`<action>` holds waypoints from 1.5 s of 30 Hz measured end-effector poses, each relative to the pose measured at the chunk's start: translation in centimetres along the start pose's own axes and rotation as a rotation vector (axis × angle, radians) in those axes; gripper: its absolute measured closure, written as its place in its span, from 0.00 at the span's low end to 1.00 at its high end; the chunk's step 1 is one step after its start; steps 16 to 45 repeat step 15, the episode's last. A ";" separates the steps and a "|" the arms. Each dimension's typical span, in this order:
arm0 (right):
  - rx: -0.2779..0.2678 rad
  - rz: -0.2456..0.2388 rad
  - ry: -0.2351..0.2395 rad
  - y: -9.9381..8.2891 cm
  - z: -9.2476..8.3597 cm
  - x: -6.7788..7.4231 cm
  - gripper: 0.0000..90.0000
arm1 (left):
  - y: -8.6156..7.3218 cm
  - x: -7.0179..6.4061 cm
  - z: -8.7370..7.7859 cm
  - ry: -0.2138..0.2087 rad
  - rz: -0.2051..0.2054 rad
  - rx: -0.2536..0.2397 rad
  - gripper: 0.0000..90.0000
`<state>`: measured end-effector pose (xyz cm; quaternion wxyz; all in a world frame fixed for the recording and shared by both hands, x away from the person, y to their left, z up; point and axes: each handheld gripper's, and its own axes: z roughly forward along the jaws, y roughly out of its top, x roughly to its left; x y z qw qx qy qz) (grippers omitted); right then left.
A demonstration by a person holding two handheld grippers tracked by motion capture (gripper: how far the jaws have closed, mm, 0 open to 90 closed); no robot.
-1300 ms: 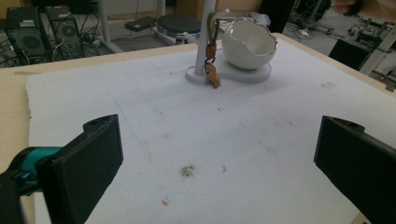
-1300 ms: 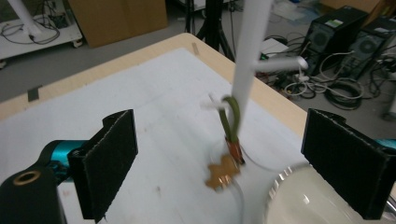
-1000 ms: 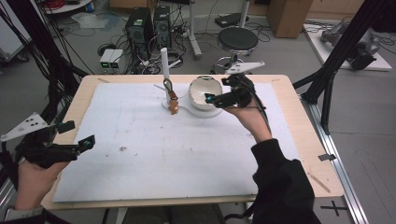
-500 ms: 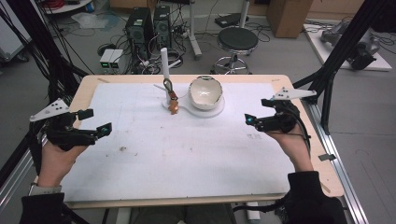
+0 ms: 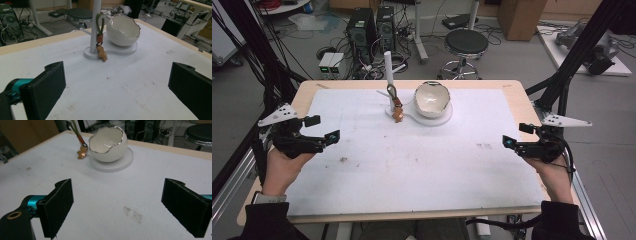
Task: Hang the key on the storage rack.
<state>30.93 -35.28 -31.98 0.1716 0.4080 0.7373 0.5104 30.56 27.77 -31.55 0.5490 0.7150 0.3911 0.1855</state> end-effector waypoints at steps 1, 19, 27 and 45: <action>-0.010 0.004 -0.001 0.0 -0.3 0.0 0.11 | 0.1 -0.2 0.0 0.000 0.007 -0.004 0.02; 0.002 -0.015 -0.013 0.6 0.3 0.4 0.11 | -0.8 -1.2 0.5 0.005 0.032 0.038 0.02; 0.002 -0.015 -0.013 0.6 0.3 0.4 0.11 | -0.8 -1.2 0.5 0.005 0.032 0.038 0.02; 0.002 -0.015 -0.013 0.6 0.3 0.4 0.11 | -0.8 -1.2 0.5 0.005 0.032 0.038 0.02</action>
